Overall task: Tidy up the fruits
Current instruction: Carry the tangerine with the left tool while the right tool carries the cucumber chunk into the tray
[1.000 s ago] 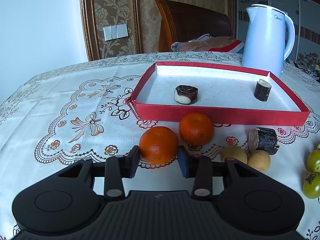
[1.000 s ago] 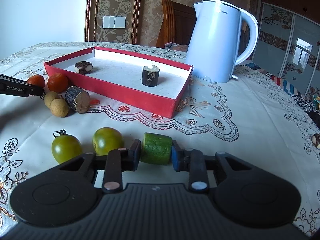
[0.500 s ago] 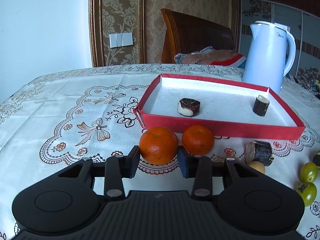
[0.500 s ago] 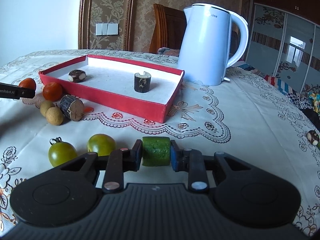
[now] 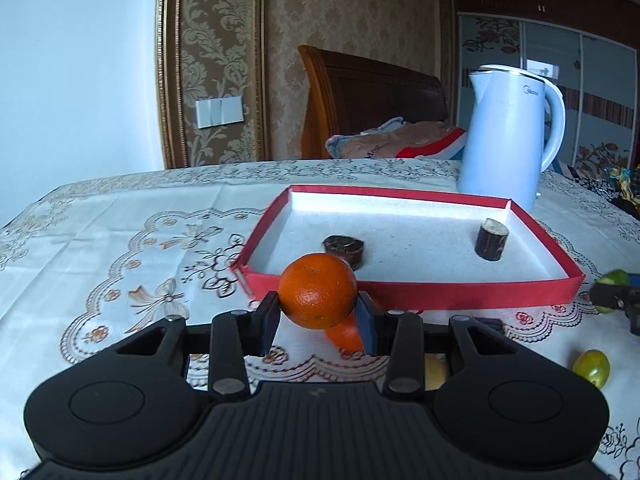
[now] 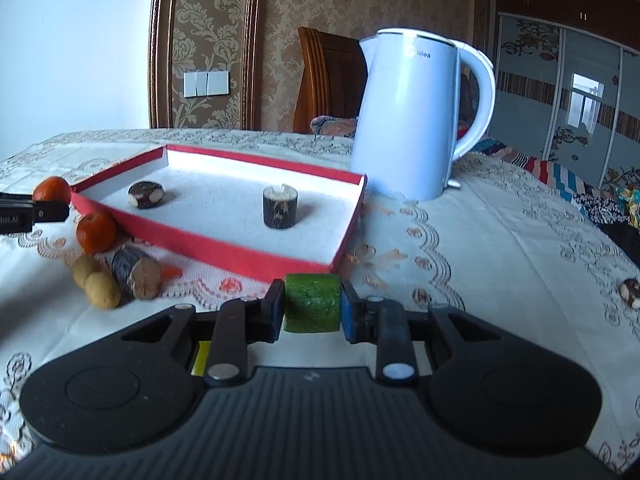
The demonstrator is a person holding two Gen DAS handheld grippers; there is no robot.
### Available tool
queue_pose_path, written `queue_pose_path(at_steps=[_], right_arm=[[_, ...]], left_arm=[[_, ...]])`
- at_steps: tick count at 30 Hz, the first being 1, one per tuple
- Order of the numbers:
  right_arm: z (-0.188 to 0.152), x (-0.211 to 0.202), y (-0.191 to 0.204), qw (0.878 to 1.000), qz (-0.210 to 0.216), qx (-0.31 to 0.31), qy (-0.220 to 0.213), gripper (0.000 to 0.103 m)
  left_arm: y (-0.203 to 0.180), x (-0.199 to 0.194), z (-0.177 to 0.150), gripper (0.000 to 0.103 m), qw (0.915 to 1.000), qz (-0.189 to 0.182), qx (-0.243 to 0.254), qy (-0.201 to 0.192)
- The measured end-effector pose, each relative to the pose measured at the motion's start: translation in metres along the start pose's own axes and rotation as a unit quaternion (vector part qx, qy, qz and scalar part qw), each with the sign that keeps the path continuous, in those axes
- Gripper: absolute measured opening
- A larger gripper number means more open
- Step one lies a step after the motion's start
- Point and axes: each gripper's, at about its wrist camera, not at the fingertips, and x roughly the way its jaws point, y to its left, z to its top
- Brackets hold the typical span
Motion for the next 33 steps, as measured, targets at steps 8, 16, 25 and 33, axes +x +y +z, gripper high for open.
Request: queue_pose_path(at_steps=[8, 16, 25, 33], right_arm=[[0.028, 0.029, 0.009, 1.000, -0.003, -0.008, -0.007, 0.027], [0.046, 0.073, 0.009, 1.000, 0.000, 0.013, 0.028, 0.027], [0.045, 0.112, 0.010, 0.997, -0.007, 0.013, 0.073, 0.027], [0.048, 0.129, 0.014, 0.997, -0.023, 0.019, 0.070, 0.027]], left_arm=[[-0.020, 0.027, 0.023, 0.040, 0.9998, -0.013, 0.004, 0.014], [-0.037, 0.060, 0.038, 0.040, 0.9990, -0.020, 0.003, 0.040], [-0.060, 0.083, 0.035, 0.040, 0.9970, -0.026, 0.031, 0.066], [-0.054, 0.101, 0.031, 0.040, 0.9963, -0.012, 0.024, 0.081]])
